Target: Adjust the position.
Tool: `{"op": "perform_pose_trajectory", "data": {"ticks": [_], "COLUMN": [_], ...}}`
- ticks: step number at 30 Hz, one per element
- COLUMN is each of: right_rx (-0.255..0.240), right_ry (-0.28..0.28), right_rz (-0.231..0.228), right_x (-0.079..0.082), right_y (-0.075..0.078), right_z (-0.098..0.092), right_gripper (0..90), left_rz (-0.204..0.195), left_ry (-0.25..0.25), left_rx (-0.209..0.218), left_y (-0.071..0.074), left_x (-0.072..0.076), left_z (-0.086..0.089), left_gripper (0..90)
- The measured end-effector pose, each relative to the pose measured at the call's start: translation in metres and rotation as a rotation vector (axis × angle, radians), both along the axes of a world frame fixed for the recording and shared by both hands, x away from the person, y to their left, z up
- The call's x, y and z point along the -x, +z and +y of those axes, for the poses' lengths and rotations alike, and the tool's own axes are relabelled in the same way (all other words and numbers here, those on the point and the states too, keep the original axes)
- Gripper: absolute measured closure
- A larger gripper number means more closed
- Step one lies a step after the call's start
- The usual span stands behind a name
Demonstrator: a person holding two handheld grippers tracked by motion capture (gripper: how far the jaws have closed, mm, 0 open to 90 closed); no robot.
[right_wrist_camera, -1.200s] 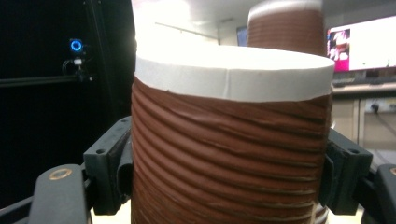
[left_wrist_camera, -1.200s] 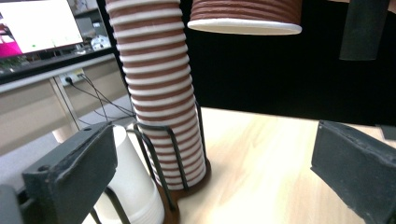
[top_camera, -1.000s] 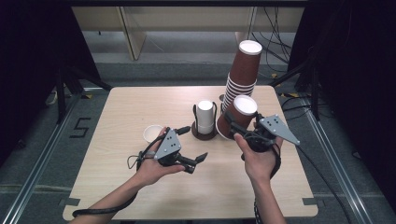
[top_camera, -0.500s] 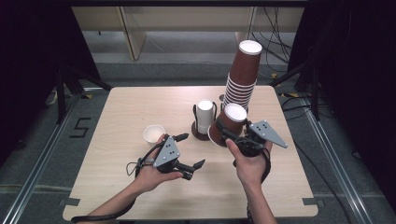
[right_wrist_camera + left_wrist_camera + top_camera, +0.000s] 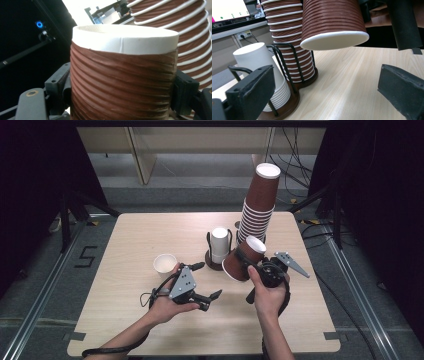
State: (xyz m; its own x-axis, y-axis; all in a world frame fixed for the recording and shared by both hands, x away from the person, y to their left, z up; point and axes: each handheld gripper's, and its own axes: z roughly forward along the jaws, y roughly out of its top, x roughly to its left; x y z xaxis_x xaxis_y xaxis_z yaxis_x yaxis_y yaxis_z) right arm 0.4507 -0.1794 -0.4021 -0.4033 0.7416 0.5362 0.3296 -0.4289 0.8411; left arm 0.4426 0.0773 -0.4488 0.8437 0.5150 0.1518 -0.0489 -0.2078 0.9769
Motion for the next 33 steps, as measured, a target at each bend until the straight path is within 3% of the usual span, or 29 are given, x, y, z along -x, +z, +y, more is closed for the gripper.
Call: {"op": "perform_pose_trajectory", "data": {"ticks": [2,5,20,26,33], "right_rx": [-0.060,-0.097,-0.136,-0.188,-0.190], "right_ry": [-0.002,0.001,0.008,0.020,0.012], "right_rz": [0.041,0.060,0.093,0.120,0.126], "right_x": [-0.001,-0.003,-0.007,-0.008,-0.008], "right_y": [-0.002,-0.006,-0.016,-0.017,-0.017], "right_z": [-0.003,-0.006,-0.005,-0.005,-0.005], "right_gripper": [21.6,21.6,21.5,21.6,21.6], "left_rz": [-0.003,-0.012,-0.015,-0.014,-0.018], "left_ry": [-0.008,-0.016,-0.038,-0.051,-0.069], "left_rx": [0.000,-0.003,0.012,0.013,0.015], "left_y": [0.000,0.001,0.001,0.000,0.000], "left_x": [0.000,-0.001,-0.013,-0.015,-0.016], "left_z": [-0.002,-0.006,-0.019,-0.024,-0.030], "left_gripper": [0.3,0.3,0.0,0.0,0.0]}}
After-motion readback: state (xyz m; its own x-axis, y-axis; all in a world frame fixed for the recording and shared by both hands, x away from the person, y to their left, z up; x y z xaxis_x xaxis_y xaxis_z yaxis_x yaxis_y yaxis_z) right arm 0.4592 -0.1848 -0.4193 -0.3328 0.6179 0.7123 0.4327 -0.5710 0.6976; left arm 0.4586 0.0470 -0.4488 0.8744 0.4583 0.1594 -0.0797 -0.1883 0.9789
